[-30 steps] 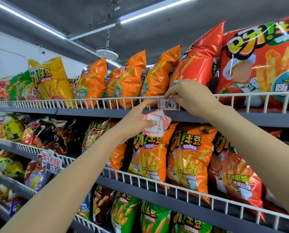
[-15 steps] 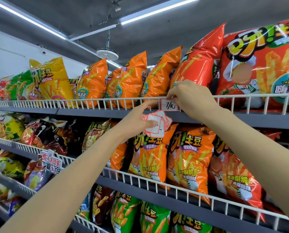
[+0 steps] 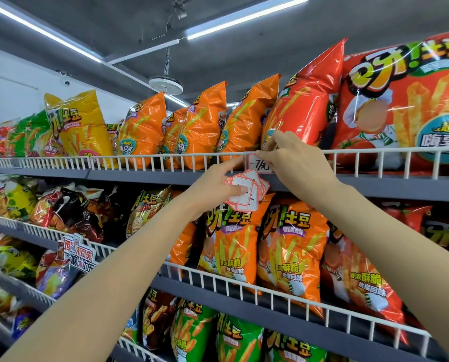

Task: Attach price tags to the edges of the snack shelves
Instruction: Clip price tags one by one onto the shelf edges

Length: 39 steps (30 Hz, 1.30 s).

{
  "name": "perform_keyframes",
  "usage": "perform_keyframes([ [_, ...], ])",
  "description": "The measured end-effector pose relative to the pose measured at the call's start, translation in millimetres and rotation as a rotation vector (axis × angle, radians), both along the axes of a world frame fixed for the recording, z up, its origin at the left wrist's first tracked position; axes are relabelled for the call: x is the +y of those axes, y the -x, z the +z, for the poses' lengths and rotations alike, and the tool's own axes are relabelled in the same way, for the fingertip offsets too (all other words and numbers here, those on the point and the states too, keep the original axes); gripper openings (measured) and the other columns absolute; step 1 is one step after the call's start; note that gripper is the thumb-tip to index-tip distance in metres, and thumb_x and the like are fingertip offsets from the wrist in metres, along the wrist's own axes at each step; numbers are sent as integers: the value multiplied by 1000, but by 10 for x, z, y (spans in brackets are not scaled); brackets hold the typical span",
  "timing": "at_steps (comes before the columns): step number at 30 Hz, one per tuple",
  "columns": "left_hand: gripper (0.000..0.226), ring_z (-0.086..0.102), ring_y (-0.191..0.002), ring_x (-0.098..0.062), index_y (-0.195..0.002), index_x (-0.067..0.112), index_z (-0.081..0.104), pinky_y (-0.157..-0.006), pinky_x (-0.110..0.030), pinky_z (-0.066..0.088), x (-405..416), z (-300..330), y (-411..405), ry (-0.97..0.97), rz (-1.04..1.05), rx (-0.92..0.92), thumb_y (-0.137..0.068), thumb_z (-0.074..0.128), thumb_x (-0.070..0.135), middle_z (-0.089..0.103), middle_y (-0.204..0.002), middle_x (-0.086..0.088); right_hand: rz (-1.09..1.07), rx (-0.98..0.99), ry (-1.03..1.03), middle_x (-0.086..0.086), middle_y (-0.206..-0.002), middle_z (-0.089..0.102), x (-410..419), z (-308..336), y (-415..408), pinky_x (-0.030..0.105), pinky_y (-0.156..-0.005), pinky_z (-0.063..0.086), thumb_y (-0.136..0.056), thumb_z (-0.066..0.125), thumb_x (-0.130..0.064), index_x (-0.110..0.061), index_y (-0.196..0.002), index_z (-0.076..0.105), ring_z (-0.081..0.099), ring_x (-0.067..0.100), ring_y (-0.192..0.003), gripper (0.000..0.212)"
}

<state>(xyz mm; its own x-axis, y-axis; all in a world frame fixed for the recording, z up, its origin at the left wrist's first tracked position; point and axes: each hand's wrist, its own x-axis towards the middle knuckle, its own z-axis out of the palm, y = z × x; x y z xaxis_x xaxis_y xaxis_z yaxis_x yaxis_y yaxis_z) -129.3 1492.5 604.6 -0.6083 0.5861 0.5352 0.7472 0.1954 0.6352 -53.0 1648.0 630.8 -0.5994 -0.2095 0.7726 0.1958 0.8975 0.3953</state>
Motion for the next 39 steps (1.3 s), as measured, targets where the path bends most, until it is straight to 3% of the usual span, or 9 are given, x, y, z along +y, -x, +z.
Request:
perform_keyframes([
  [11, 65, 49, -125, -16, -145, 21, 28, -101, -33, 45, -9, 85, -8, 46, 57, 64, -89, 58, 7, 36, -149, 1, -8, 18, -129, 13, -130, 41, 98, -73, -21, 49, -86, 48, -91, 55, -11, -14, -140, 39, 37, 30, -122, 52],
  [15, 62, 53, -114, -8, -144, 21, 32, -92, -26, 49, -23, 102, -30, 44, 73, 71, -90, 57, 7, 42, -145, 1, -7, 75, -205, 18, -113, 55, 163, -90, -6, 45, -67, 54, -71, 77, -6, -8, -126, 56, 55, 35, -102, 60],
  [24, 46, 60, -101, -11, -135, 15, 47, -77, -19, 50, -16, -55, -226, -206, 197, -22, -90, 58, 10, 59, -125, -2, 58, 47, -169, 12, -131, 42, 121, -122, -48, 41, -86, 43, -91, 55, -13, -14, -130, 50, 41, 30, -117, 40],
  [26, 41, 60, -102, -12, -131, 15, 50, -80, -24, 52, -66, -86, -294, -259, 262, -33, -90, 57, 12, 60, -123, -2, 171, 99, -56, 10, -126, 46, 61, -163, -32, 39, -84, 42, -93, 51, -15, -14, -121, 60, 42, 28, -113, 29],
  [28, 37, 61, -103, -14, -127, 15, 52, -87, -33, 53, -153, -128, -371, -305, 300, -41, -90, 57, 13, 61, -120, -3, 437, 111, 249, 9, -116, 55, -61, -215, -52, 34, -81, 41, -95, 49, -18, -12, -114, 66, 48, 25, -106, 26],
  [32, 33, 63, -100, -15, -123, 12, 54, -85, -31, 53, -425, -271, -576, -349, 291, -73, -91, 57, 10, 65, -114, -3, 805, -175, 778, -3, -83, 67, -425, -298, -147, 16, -71, 45, -95, 51, -22, -11, -102, 70, 60, 10, -78, 23],
  [34, 31, 64, -97, -15, -121, 11, 56, -85, -31, 53, -636, -350, -625, -330, 326, -72, -90, 58, 10, 66, -112, -4, 898, -290, 933, 0, -81, 69, -614, -354, -140, 22, -72, 52, -93, 55, -19, -10, -96, 71, 64, 12, -77, 18],
  [37, 22, 63, -94, -12, -112, 15, 57, -81, -25, 52, -1057, -452, -636, -276, 390, -46, -90, 58, 12, 66, -108, -1, 1002, -408, 1093, 9, -85, 71, -949, -460, -38, 14, -57, 50, -90, 60, -14, -7, -95, 70, 64, 8, -71, 13],
  [39, 21, 63, -99, -17, -110, 16, 57, -86, -30, 50, -1385, -509, -593, -261, 421, -43, -90, 58, 11, 65, -109, -2, 1027, -432, 1133, 8, -79, 69, -1264, -539, 79, 16, -59, 48, -87, 64, -13, -8, -91, 70, 62, 7, -66, 8],
])
